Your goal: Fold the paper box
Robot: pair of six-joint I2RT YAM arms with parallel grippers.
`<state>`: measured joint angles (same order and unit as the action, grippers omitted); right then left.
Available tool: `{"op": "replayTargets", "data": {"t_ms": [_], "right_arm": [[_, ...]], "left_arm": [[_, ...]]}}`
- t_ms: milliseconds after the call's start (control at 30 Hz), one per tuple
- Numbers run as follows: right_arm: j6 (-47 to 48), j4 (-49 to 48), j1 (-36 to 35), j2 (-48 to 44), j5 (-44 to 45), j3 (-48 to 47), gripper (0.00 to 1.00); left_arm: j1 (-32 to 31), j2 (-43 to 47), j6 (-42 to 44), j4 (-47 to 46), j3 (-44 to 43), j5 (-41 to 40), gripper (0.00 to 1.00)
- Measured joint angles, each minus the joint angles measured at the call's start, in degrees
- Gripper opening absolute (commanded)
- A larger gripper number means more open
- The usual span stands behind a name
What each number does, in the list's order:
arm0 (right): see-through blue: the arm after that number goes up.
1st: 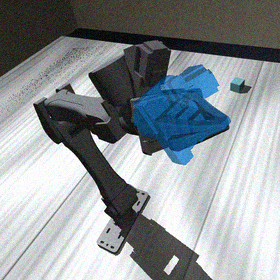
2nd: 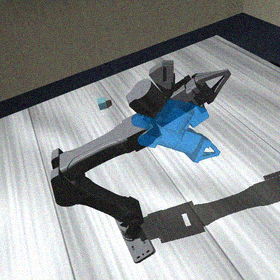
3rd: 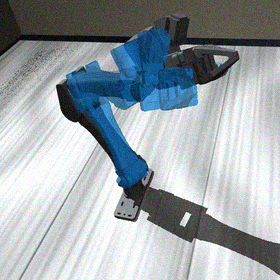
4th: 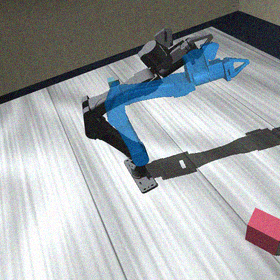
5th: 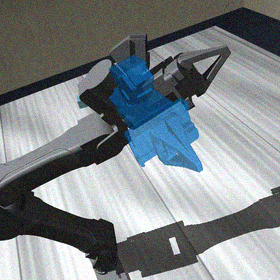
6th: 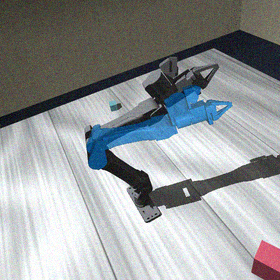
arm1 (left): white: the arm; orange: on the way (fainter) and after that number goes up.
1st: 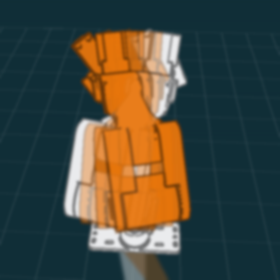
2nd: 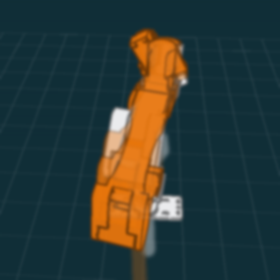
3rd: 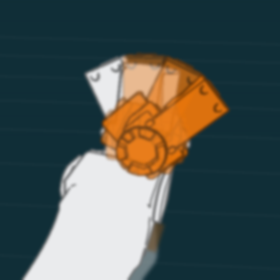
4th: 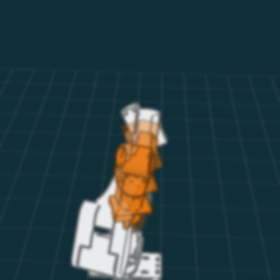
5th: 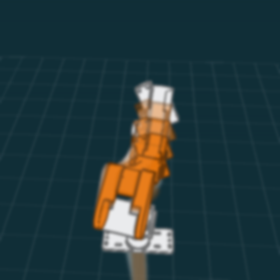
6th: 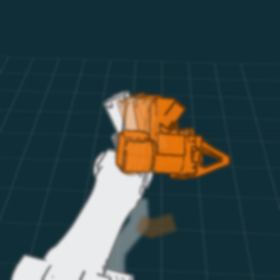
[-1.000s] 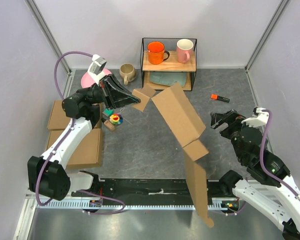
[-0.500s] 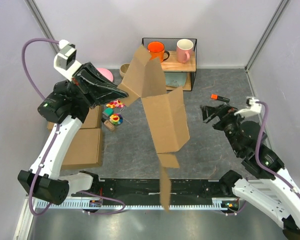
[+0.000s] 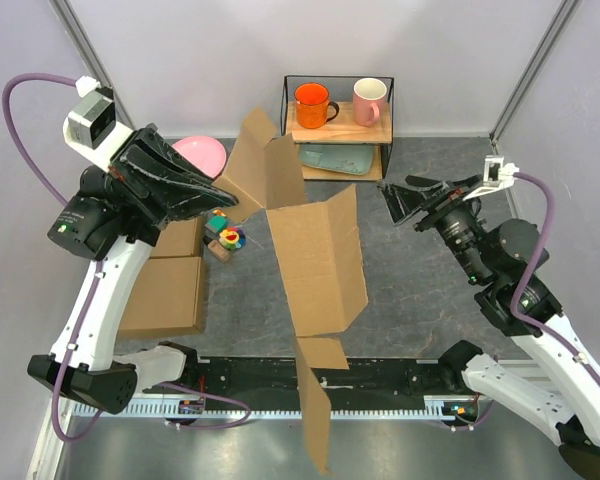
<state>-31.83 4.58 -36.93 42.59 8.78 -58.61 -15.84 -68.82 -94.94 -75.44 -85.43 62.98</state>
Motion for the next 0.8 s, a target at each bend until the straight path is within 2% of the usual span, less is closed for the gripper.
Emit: {"op": "replayTargets", "data": {"t_ms": [133,233,333,433,667,800], "right_arm": [[-0.48,-5.92,5.99,0.92,-7.72,0.42,0.98],[-4.33,-11.50,11.91,2.19,-13.75,3.82,0.98],[-11.69,-20.04,18.49,6.10,-23.19,8.15,0.98],[-21.31,-32.68,22.60,12.70,-31.69,12.02,0.98],[-44.92,-64.98,24.55,25.49,-41.86,17.92,0.98],[-49.37,-71.76,23.87,29.83,-44.63,17.99,0.98]], "left_arm": [[0.00,-0.04,-0.24,0.02,-0.48,-0.85,0.08],[-0.04,-0.09,-0.44,0.00,-1.36,-1.95,0.08],[-0.28,-0.04,-0.81,-0.09,-1.68,-2.95,0.08],[-0.46,-0.07,-1.27,-0.09,-1.68,-3.04,0.09],[-1.11,-0.07,-1.68,-0.09,-1.68,-3.32,0.09],[-1.99,-0.07,-1.66,-0.09,-1.68,-3.48,0.10]]}}
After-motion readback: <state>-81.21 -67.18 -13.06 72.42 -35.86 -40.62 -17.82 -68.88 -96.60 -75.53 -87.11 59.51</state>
